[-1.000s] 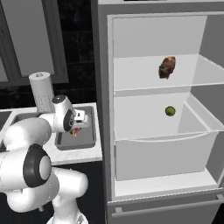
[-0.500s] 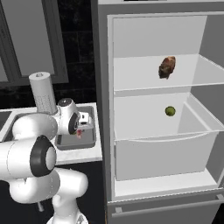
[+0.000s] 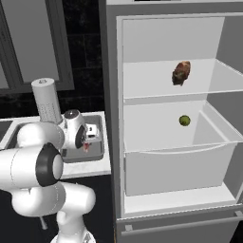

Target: Place one lime and one steak in each tupperware on the nearby counter, to pack two identical lunches.

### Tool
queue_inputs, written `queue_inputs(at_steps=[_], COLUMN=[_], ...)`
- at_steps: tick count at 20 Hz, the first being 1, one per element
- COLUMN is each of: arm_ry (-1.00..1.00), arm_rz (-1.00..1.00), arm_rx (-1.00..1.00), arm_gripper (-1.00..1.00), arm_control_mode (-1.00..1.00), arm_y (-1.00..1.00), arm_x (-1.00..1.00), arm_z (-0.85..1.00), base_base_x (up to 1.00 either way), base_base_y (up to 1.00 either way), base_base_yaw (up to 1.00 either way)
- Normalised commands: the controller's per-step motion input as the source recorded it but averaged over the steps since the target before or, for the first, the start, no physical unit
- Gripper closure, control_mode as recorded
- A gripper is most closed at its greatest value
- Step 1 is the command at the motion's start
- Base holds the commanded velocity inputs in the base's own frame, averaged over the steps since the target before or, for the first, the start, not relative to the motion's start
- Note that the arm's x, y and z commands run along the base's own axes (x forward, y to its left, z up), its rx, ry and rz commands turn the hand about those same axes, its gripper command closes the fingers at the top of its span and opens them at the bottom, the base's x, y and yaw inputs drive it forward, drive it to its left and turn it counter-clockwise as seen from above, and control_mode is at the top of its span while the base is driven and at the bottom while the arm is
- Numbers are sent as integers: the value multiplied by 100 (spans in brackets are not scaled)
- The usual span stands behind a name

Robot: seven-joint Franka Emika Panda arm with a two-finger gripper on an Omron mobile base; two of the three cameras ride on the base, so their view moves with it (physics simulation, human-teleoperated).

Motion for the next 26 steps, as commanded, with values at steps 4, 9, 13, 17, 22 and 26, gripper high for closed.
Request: queue_inputs(at_steps=[4, 9, 13, 17, 22, 26], arm_ry=[1, 0, 0, 0, 0, 7], arm_rz=[0, 1, 1, 5, 5, 1], arm_rx=[0, 0, 0, -1, 0, 0], arm_gripper=[-100, -100, -100, -100, -100, -100], arm_control_mode=[-100, -100, -100, -100, -100, -100], arm_y=[3, 0, 0, 0, 0, 0], arm_x=[24, 17, 4, -2, -47, -92], arm_z=[0, 0, 2, 73, 100, 91], base_base_x=[0, 0, 0, 0, 0, 0], base_base_y=[0, 0, 0, 0, 0, 0], base_base_yaw=[0, 0, 0, 0, 0, 0])
